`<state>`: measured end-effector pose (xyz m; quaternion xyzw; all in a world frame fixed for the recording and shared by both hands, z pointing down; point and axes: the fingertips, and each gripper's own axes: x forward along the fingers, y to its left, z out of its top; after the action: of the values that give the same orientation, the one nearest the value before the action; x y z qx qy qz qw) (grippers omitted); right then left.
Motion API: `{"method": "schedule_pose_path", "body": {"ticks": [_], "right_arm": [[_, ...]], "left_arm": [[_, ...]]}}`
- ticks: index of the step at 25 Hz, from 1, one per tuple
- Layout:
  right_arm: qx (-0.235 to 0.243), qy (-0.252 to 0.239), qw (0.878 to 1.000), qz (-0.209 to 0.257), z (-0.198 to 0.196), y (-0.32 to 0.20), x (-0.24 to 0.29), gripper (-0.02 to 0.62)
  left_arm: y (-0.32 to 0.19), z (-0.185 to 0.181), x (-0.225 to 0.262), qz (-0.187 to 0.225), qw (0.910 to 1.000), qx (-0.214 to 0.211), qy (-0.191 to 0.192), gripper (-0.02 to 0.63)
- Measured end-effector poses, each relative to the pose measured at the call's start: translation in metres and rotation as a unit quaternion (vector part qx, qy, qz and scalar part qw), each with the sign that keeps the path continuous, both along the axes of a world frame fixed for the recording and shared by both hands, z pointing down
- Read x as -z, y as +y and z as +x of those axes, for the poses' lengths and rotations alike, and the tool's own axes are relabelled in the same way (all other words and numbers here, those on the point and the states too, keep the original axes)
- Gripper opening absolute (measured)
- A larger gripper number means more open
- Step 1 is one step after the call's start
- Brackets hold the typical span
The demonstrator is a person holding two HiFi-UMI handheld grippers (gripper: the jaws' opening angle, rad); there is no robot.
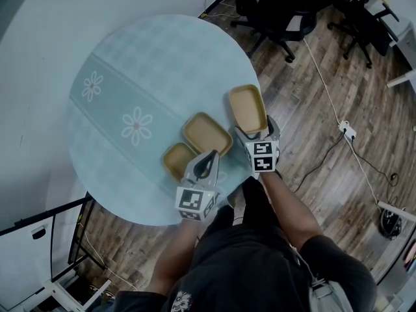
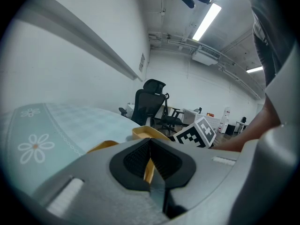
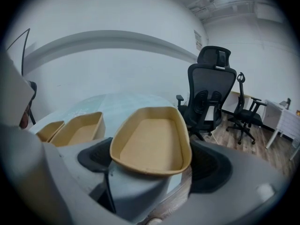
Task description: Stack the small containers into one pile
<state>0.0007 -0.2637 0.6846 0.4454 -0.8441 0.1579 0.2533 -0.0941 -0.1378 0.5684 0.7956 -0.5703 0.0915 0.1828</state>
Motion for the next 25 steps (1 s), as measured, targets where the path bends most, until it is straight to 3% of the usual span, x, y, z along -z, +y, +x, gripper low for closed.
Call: {"method": "schedule_pose_path", "body": {"ticks": [15, 25], "right_arm": [[0.027, -0.024, 0.997, 0.063, 0.003, 0.018, 0.080, 0.474], [0.107, -0.053, 0.988, 0.096, -0.051, 0.057, 0.125, 0.474]], "left_arm": [[0.020, 0.003, 0.028, 0.030, 0.9996, 0.003, 0.001, 0.006], [0.044, -0.022, 0.043, 0.042, 0.9981, 0.045, -0.005, 0.006]]}}
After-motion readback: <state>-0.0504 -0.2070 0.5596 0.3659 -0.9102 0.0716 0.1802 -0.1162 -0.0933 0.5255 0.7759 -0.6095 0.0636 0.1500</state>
